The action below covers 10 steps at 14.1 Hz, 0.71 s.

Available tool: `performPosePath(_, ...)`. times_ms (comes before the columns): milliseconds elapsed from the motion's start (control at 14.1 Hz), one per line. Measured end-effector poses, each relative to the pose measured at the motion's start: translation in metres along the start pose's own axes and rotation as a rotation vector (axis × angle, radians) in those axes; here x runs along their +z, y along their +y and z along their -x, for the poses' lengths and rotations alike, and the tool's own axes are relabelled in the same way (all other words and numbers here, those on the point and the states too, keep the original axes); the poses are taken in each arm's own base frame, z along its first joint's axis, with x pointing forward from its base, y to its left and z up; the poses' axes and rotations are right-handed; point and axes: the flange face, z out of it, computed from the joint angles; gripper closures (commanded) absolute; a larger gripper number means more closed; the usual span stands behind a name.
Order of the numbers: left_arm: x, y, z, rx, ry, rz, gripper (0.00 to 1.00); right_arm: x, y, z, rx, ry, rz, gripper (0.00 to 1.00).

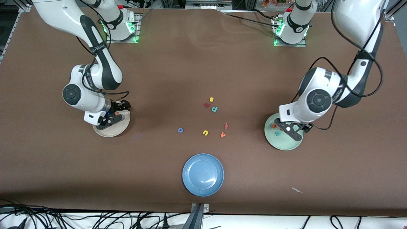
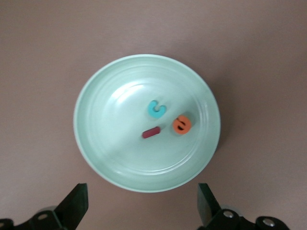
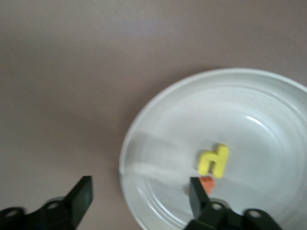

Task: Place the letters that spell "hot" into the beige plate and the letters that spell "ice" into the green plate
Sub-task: 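Return the left gripper to rest while the right gripper reaches the blue o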

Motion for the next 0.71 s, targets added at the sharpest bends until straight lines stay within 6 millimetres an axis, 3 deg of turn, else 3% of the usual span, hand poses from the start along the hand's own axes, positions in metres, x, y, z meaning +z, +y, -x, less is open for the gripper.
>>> performPosePath(212, -0.013, -0.030, 0.014, -0.081, 0.039, 0.031, 0.00, -0.013, -0.048, -0.023, 0.123, 0.038, -0.010, 0.00)
performPosePath(354, -0.033, -0.042, 0.020, -0.127, 0.068, 0.056, 0.00, -0.020, -0.086, -0.038, 0.222, 0.064, -0.012, 0.00)
performPosePath(496, -0.067, -0.047, 0.027, -0.145, 0.071, 0.048, 0.00, -0.021, -0.124, -0.055, 0.322, 0.091, -0.017, 0.00)
performPosePath(708, -0.139, -0.050, 0.044, -0.172, 0.066, 0.022, 0.00, -0.012, -0.172, -0.082, 0.421, 0.113, -0.028, 0.00)
